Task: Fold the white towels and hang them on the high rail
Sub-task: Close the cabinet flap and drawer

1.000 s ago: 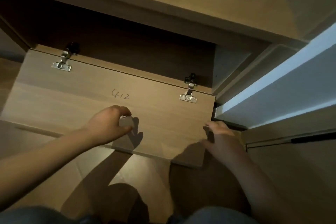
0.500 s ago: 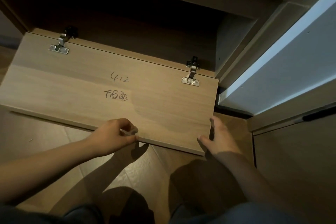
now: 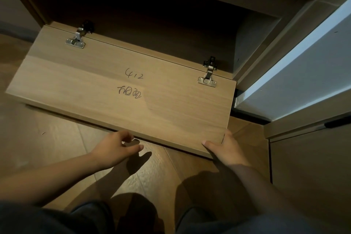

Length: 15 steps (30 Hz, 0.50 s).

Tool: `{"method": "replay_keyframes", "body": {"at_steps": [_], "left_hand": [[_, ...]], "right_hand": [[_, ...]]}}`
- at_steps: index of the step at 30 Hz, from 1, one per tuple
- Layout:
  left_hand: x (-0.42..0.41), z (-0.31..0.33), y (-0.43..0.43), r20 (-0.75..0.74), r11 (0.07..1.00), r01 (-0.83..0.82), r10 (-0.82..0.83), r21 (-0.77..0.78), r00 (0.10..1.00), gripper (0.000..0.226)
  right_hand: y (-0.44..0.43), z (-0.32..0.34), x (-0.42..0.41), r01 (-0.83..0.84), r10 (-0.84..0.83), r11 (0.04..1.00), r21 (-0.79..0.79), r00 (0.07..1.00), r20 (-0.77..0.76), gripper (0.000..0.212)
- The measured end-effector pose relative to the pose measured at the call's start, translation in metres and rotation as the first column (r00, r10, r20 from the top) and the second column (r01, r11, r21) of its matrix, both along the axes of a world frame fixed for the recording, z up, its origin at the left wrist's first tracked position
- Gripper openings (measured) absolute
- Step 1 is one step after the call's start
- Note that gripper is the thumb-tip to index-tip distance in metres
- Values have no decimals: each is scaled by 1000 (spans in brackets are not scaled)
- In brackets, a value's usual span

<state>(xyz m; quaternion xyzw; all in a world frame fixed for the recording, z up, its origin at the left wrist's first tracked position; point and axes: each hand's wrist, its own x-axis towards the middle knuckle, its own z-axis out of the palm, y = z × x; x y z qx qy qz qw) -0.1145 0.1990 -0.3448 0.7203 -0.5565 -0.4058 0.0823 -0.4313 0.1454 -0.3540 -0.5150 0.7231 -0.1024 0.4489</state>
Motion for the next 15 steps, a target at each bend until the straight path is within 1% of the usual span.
{"method": "replay_keyframes", "body": {"at_steps": [2,4,5,8,9,10,12,15], "left_hand": [[2,-1,1,9,1000,-18,18,18,1000,56],[3,-1,1,9,999,-31,31,44,999,56],[3,-2,1,-9,998,-36,36,54,999,55],[1,3,2,-91,998,-40,45,56,995,51],[1,4,2,-117,998,-38,44,52,992,50],[1,6,2,-135,998,-34,40,46,990,48],[1,8,3,-160,999,-33,37,29,986,46],[4,8,7,-191,999,-36,36,2,981,52]], "right_hand": [[2,3,0,4,-4,1000,15,1000,-6,84],[5,5,1,8,-8,1000,16,1000,-5,94],[6,7,3,9,-9,1000,5,1000,-4,103],[12,13,7,-10,10,1000,-11,1000,-20,142],[13,15,8,-33,33,999,2,999,-42,148],[14,17,8,-62,63,998,22,996,-68,150],[16,20,9,-104,109,993,52,988,-111,146],[20,21,11,-121,121,993,15,980,-157,138]]}}
